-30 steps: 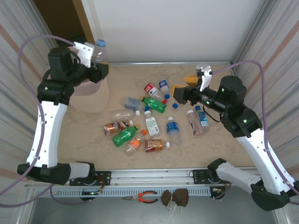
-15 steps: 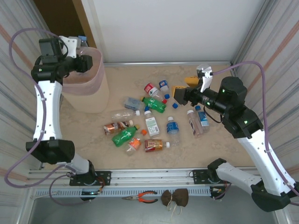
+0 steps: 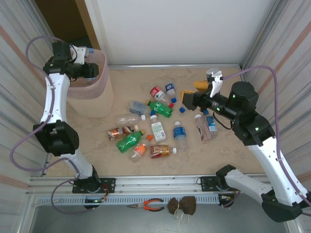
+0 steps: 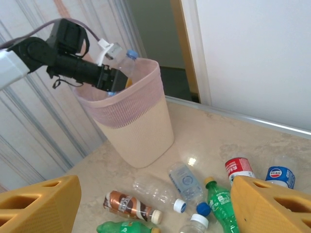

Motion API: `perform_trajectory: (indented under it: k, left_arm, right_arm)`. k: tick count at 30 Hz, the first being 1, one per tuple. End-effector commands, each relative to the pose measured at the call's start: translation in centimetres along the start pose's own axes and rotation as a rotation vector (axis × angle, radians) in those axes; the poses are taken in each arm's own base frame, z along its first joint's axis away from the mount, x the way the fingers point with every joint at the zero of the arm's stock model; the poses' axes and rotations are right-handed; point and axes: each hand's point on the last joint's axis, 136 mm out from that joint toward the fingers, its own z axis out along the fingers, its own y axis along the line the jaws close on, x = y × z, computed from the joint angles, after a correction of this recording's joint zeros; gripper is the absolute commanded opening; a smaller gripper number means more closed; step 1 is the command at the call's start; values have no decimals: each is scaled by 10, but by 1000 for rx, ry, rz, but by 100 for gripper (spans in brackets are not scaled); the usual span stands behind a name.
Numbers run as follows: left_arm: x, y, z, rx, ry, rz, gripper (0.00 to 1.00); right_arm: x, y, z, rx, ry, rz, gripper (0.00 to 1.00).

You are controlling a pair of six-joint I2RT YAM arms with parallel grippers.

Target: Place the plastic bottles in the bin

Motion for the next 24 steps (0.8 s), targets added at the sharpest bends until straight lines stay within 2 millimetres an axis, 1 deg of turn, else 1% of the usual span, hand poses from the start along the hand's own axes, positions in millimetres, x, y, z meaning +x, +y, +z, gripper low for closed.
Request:
perform_trajectory:
  k: [1, 5, 10, 16, 18, 24]
  left_arm:
    - [9, 0, 9, 34, 31, -8, 55]
    - [28, 4, 31, 51, 86, -38, 55]
    - [49, 8, 52, 67, 153, -71, 56]
    - [78, 12, 76, 86, 250, -110, 62]
    - [85, 13, 81, 88, 276, -121, 64]
    - [92, 15, 85, 82, 308, -127, 69]
  right_arm:
    - [1, -4, -5, 22, -7, -12, 79]
    - [3, -5, -4, 24, -3, -10, 79]
    - [4, -5, -2, 25, 0, -10, 79]
    - [7, -8, -1, 31, 7, -6, 80]
    - [8, -9, 0, 34, 8, -5, 80]
    - [11, -11, 0, 43, 13, -1, 80]
